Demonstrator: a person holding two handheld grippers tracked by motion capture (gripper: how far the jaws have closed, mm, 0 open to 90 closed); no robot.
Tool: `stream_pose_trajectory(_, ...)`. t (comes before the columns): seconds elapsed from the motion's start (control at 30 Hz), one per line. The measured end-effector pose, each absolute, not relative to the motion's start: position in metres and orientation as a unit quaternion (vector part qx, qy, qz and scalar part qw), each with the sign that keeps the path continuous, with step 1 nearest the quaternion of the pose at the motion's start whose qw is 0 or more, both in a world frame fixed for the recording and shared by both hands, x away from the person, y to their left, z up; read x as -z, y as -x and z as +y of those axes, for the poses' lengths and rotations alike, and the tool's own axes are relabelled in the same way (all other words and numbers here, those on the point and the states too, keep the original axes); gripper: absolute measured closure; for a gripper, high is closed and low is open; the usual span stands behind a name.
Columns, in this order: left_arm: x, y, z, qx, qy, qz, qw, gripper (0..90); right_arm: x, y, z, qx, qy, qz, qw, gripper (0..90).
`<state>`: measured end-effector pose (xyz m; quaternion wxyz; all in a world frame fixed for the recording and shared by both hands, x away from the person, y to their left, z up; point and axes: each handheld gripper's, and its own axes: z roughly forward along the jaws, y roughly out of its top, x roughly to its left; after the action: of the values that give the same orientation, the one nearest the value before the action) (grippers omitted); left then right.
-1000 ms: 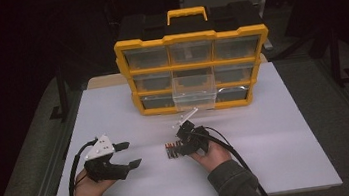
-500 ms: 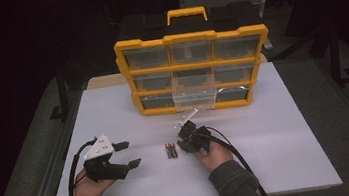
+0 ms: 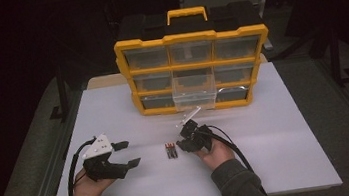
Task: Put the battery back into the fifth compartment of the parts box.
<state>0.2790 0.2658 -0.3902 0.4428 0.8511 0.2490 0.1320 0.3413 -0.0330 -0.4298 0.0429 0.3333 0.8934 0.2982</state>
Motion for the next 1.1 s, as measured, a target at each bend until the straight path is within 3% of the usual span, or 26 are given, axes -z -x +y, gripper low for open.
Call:
stream_pose_trajectory(0.53,0.39,-0.278,0.269,-0.134,-0.849,0.252,0.444,28.1,0.396,-0.328,-0.046,-0.344,-0.278,0.897,0.011,76.0)
stream_pose_trajectory(1.1,0.39,-0.278,0.269,-0.136,-0.845,0.257,0.449,28.3,0.335,-0.33,-0.051,-0.36,-0.215,0.908,0.018,76.1)
